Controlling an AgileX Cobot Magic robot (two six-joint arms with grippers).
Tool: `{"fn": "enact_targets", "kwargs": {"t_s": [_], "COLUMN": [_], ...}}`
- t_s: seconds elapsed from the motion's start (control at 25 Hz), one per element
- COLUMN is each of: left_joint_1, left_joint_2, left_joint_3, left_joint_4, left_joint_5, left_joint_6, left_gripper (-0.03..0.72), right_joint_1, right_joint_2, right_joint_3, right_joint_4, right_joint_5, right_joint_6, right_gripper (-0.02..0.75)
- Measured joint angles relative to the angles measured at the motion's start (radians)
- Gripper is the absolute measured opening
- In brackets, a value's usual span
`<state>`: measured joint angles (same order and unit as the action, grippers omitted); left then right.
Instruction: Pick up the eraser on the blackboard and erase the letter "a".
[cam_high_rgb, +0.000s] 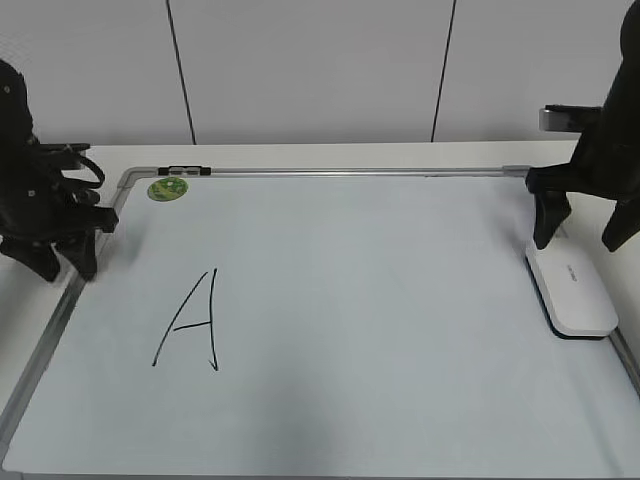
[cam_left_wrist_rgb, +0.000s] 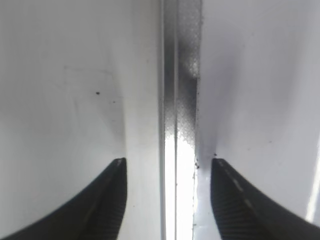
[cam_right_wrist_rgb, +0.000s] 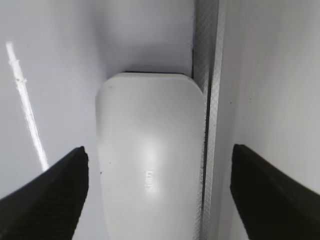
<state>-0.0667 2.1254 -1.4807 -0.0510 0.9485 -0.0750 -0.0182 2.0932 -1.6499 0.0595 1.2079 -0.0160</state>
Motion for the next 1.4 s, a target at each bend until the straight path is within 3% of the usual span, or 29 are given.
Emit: {"fn": "enact_targets", "kwargs": {"t_s": [0.12,0.24,0.56,0.92,1.4], "left_joint_1": [0.0,0.0,0.0,-0.023,-0.145], "left_joint_2": [-0.053,-0.097,-0.133,-0.308,-0.776], "left_joint_3": [-0.004,-0.006,-0.006,0.031,0.459], "left_joint_4": [0.013,0.021,0.028,0.06,0.097], "left_joint_5": [0.0,0.013,0.155,0.193,0.021], "left_joint_6": [0.0,0.0,0.0,0.0,-0.008], "left_gripper": [0.538,0.608,0.573,0.522,0.515], "right_joint_1": [0.0,0.0,0.0,0.03,0.17], "right_joint_2": [-0.008,-0.014,-0.079,-0.304,-0.603], "right_joint_3": [0.0,0.0,0.023,0.194,0.466], "right_joint_4": [-0.005,-0.005,0.013,0.033,-0.031], "right_joint_5": [0.001,0.002,0.004,-0.002,-0.205], "right_joint_6": [0.008,0.022,0.066,0.072,0.152], "right_gripper": [0.663,0.66,0.552,0.522,0.522]}}
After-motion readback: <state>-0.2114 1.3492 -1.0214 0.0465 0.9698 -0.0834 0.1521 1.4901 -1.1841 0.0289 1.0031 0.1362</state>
